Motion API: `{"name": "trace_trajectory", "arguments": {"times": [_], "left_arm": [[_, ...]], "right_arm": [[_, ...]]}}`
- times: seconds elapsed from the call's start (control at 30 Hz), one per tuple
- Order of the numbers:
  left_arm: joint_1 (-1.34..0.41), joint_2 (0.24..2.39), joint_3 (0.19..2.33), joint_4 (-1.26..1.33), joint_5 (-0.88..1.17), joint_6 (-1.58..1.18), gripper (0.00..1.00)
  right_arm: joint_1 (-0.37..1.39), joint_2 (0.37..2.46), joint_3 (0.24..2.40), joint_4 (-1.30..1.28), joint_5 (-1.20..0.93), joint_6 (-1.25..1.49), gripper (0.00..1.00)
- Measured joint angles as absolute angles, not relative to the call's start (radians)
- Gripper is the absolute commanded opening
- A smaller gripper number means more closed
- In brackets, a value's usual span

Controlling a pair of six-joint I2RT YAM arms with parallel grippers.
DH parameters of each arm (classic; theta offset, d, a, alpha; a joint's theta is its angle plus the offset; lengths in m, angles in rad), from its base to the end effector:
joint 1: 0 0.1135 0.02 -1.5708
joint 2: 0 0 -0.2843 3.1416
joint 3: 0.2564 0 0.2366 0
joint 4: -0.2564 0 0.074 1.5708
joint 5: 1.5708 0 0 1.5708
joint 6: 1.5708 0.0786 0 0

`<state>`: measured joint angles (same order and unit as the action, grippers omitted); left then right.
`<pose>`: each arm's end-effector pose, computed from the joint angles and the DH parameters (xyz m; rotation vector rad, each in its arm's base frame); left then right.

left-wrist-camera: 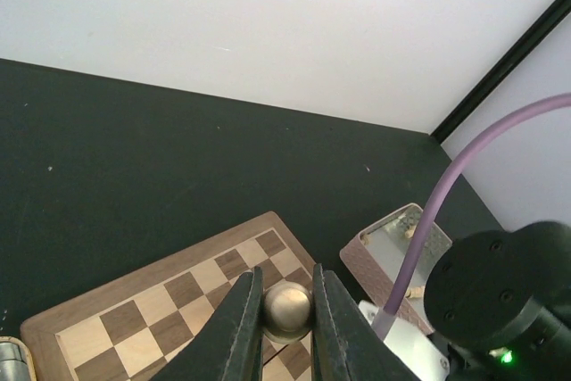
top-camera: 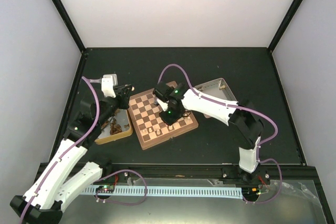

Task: Set up the chess pieces on the board
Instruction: Adjust the chess piece on the chessboard.

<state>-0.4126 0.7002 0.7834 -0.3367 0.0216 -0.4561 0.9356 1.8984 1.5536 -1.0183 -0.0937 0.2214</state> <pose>0.1582 -0.0711 0.3372 -0.0250 1.8704 -0.6275 0.2187 0.3091 0.2128 -1.0642 2.8104 0.2892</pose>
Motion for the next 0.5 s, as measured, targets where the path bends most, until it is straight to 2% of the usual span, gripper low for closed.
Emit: {"name": "trace_trajectory", "arguments": {"times": [0.37, 0.5], "left_arm": [[-0.413, 0.701, 0.783, -0.337, 0.022, -0.456, 0.02], [-0.413, 0.701, 0.783, -0.337, 0.022, -0.456, 0.02]], "right_arm": [[0.949, 1.899, 1.510, -1.006, -0.116, 0.217, 0.13], [0.952, 1.899, 1.509, -1.006, -0.114, 0.216, 0.12]]}}
